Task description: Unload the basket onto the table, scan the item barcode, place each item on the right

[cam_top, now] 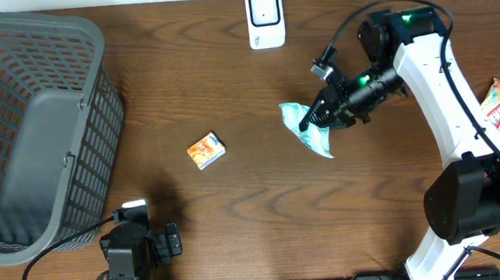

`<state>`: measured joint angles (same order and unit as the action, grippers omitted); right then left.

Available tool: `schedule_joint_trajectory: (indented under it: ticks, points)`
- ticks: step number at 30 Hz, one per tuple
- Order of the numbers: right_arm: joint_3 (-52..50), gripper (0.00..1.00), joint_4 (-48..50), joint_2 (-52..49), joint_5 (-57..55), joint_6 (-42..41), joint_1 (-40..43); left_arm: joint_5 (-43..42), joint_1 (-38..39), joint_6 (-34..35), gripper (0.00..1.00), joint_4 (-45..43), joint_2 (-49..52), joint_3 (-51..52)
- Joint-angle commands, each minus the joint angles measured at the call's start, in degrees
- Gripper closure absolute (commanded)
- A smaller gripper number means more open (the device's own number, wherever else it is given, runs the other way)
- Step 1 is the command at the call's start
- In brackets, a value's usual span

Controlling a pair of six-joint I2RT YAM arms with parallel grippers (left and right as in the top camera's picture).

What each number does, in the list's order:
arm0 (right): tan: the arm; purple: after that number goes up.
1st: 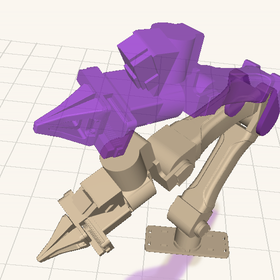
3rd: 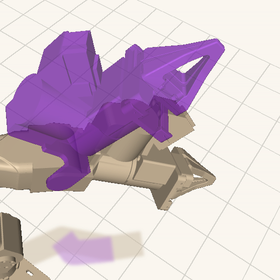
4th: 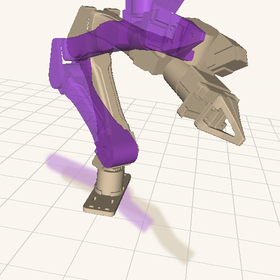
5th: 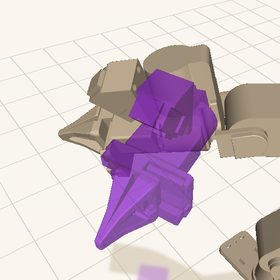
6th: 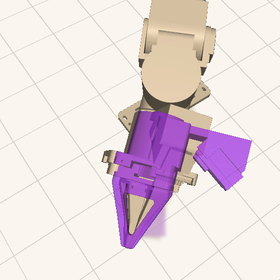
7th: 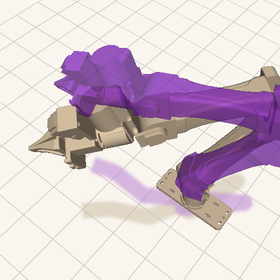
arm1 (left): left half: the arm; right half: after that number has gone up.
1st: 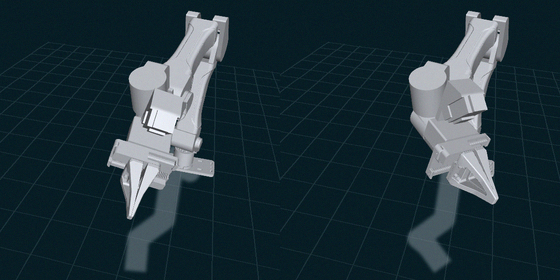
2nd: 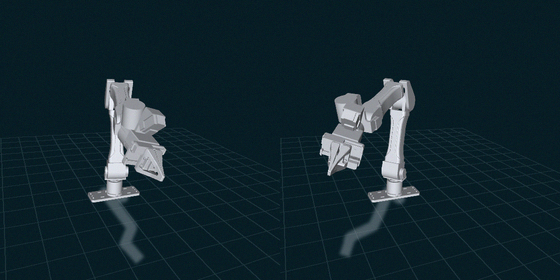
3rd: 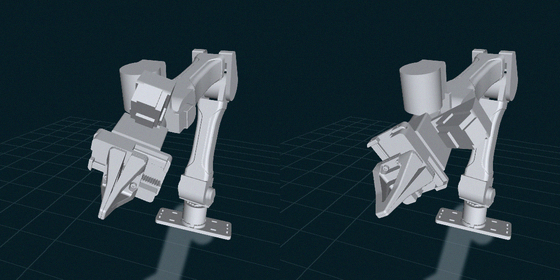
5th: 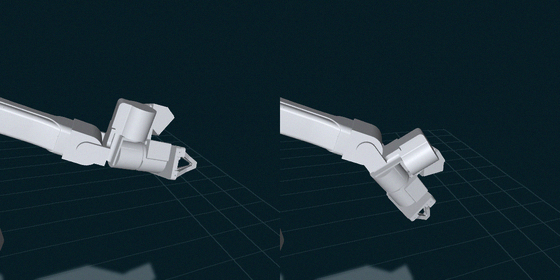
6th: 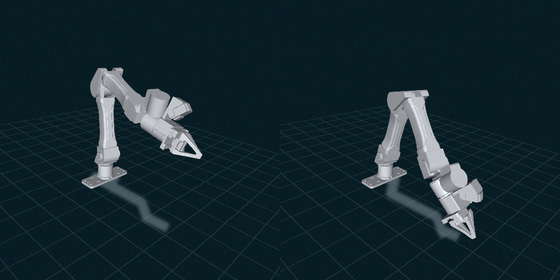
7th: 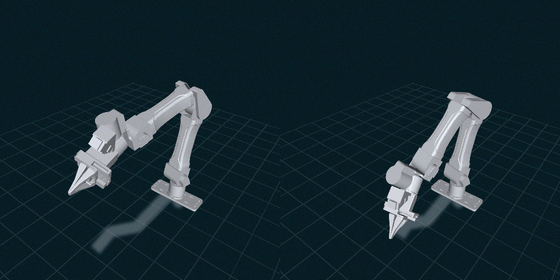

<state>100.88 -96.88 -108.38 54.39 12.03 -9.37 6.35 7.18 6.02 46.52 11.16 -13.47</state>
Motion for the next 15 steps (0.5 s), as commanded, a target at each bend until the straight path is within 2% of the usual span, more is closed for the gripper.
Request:
schedule_joint_trajectory:
  ticks: [1,5,8,15]
  points:
    - [0.20,0.99,-0.46,0.15,1.25,26.23,0.33,0.28,-0.09,0.31,0.02,1.01,-0.04,0.31]
    - [0.15,0.99,-0.44,0.13,0.55,40.76,0.28,0.28,-0.09,0.31,0.02,1.01,-0.04,0.31]
    - [0.15,0.99,-0.44,0.13,0.59,46.12,0.15,0.28,-0.09,0.31,0.02,1.01,-0.04,0.31]
    - [0.15,0.99,-0.44,0.13,5.07,47.84,-0.07,0.28,-0.09,0.31,0.02,1.01,-0.04,0.31]
